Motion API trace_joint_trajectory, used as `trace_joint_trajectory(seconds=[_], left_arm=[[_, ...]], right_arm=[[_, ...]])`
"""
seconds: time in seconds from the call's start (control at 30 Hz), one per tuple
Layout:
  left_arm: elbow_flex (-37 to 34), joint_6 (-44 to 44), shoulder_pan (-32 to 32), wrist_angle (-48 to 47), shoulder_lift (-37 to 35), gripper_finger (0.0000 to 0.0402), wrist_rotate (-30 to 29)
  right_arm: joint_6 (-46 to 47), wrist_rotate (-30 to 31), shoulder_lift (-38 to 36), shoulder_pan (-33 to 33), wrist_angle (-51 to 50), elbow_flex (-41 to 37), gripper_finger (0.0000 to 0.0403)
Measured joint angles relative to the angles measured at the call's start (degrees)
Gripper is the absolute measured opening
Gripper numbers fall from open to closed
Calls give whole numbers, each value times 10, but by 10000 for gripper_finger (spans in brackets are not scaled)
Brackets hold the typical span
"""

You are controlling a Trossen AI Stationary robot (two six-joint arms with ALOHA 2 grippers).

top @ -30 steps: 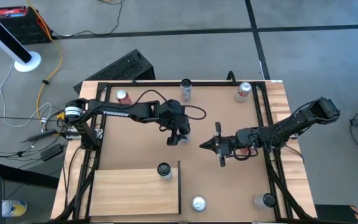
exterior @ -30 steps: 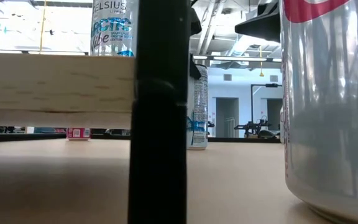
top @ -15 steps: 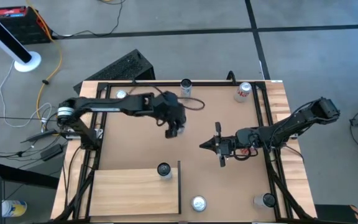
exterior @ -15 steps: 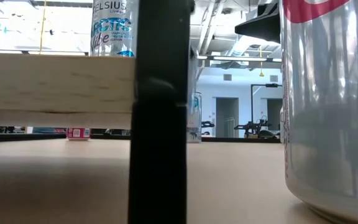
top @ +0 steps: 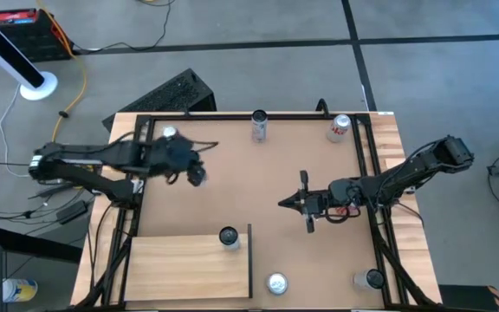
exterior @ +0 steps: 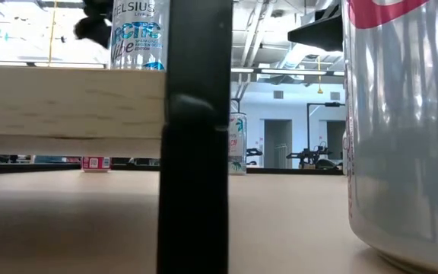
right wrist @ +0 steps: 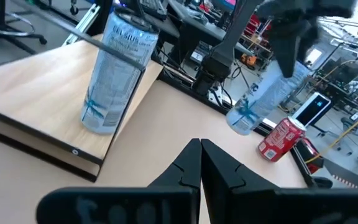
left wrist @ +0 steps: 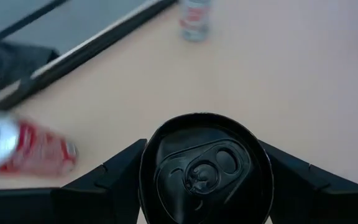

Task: Place canned beverage on shelf
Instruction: Put the white and blue soda can on the shelf aligned with the other white and blue soda can

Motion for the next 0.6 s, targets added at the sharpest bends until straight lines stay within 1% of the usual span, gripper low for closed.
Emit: trace_joint_trajectory(seconds=[0.07, 0.13, 0.27, 0.37, 0.6], left_arm=[[-39, -64, -27, -1, -22, 239, -45], [-79, -124, -51, -4, -31, 239, -74], [-139, -216, -83, 0, -25, 239, -83], [-157, -230, -89, -3, -8, 239, -91], [-159, -231, -91, 5, 9, 239, -93]], right_arm=[[7, 0, 0, 0, 8, 0, 31], [10, 0, 0, 0, 15, 0, 31], [10, 0, 0, 0, 28, 0, 31], [10, -1, 0, 0, 28, 0, 31], [8, -1, 0, -1, 26, 0, 31]])
